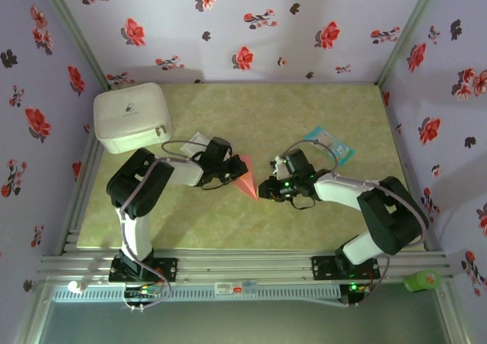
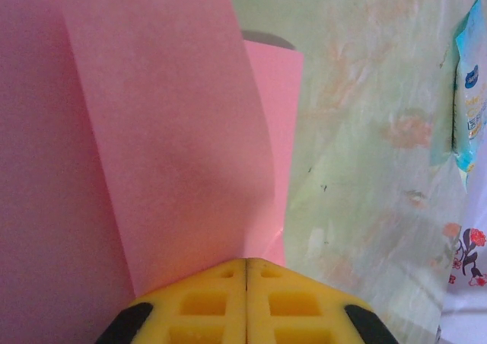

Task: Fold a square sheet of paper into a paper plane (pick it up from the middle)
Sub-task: Fourth fold the wing at the center of the table.

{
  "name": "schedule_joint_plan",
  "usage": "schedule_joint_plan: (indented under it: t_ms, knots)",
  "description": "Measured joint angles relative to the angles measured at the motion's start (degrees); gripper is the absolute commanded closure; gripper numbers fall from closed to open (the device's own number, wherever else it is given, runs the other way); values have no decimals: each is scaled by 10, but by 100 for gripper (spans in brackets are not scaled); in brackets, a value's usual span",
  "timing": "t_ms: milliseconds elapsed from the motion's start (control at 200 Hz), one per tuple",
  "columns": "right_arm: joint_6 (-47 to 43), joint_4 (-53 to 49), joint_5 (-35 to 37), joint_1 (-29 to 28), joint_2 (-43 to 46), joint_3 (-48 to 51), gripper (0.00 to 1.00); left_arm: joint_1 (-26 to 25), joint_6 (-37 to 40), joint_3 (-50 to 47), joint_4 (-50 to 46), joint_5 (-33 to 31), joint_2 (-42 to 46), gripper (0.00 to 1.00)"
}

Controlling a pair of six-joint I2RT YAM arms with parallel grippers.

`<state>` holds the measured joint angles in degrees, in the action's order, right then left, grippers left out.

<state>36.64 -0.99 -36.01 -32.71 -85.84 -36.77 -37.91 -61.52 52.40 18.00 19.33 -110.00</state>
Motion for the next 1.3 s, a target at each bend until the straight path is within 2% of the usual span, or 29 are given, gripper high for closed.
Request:
schedule_joint_plan:
  t_ms: [90,250,495,720,1300]
  knots:
    - [14,7,-8,0,-8,-14,95,0,0,0,0,0,0,92]
    - [30,28,-21,-22,-64,-61,96,0,0,0,0,0,-1,93]
    - [30,26,-1,-40,-123,-106,97,0,0,0,0,0,-1,93]
    - [30,25,15,-40,-153,-103,96,0,0,0,0,0,-1,93]
    - [45,90,13,-33,-136,-40,95,0,0,0,2,3,-2,93]
